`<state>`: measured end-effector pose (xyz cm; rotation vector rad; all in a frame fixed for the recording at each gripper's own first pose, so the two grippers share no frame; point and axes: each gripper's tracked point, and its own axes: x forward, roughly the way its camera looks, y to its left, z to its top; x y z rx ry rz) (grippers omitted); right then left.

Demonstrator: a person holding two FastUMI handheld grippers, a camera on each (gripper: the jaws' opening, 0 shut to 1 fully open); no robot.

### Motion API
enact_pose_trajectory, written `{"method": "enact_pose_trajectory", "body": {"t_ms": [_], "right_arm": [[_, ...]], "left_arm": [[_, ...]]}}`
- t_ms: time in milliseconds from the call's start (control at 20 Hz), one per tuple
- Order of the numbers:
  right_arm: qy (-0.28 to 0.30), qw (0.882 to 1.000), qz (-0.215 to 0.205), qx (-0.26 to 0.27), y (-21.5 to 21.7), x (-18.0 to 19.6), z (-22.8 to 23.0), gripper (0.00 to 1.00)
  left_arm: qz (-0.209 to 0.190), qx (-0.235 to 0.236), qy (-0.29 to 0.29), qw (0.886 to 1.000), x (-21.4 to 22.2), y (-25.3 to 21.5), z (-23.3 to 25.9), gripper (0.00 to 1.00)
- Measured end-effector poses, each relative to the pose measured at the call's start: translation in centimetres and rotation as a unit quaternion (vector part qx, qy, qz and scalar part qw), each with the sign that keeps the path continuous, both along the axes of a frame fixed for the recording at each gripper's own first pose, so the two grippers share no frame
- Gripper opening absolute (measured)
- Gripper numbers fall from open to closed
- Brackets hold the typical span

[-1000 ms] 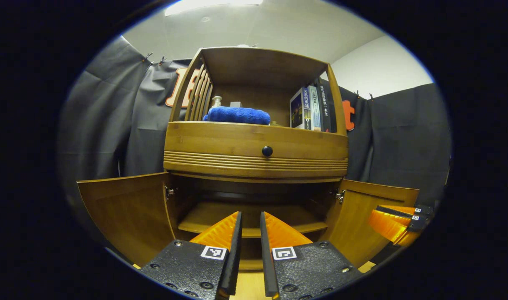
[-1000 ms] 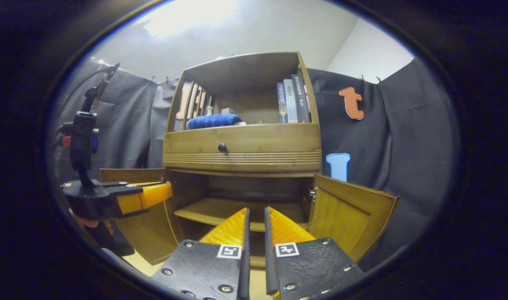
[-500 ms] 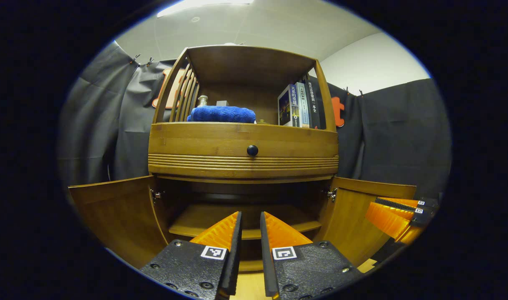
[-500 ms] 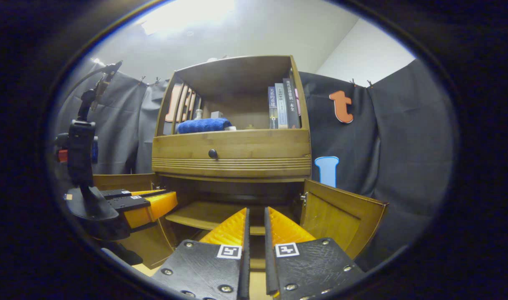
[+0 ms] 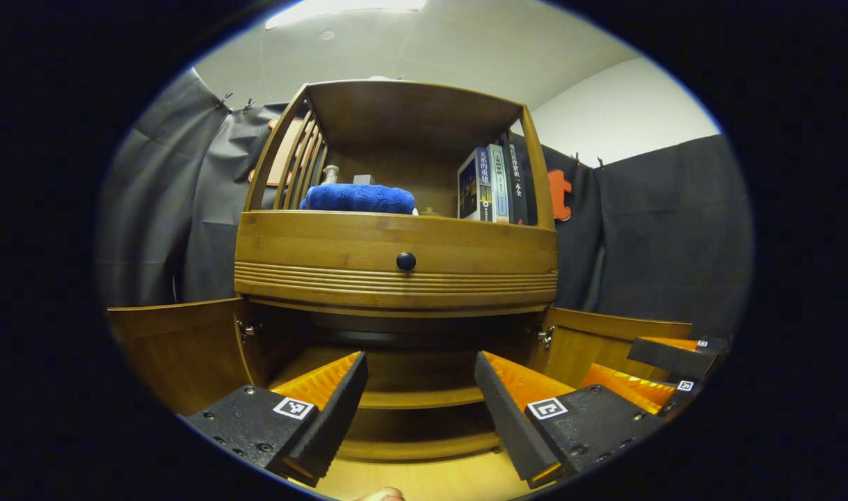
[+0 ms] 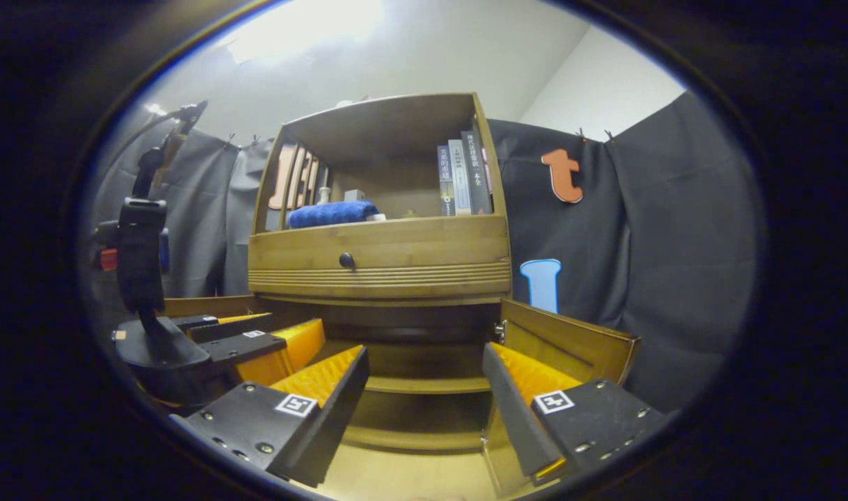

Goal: Open the right door of the double-door shoe cabinet with the right hand, and open the left door with the left hand.

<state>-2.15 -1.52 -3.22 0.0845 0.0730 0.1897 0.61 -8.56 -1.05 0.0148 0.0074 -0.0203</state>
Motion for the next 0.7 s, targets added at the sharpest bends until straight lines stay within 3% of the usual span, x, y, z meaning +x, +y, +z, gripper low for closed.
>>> {"method": "enact_pose_trajectory", "body": {"t_ms": [50,150,550,700], "right_arm": [[-0.002,1.0,-0.001,0.002,-0.1,0.1,0.0,0.96],[-0.009,1.0,-0.006,0.0,-0.6,0.1,0.4,0.97],[-0.016,1.0,-0.015,-0.002,-1.5,-0.5,1.1,0.97],[-0.02,1.0,-0.021,-0.003,-2.0,-0.8,1.4,0.98]], "left_arm": [[0.001,-0.002,0.0,1.0,0.0,0.0,0.0,0.92],[0.003,-0.003,-0.001,1.0,0.1,0.0,0.3,0.96],[-0.008,0.002,-0.004,1.0,-0.1,-1.0,0.7,0.92],[-0.016,0.003,-0.006,1.0,-0.3,-1.8,0.9,0.99]]}}
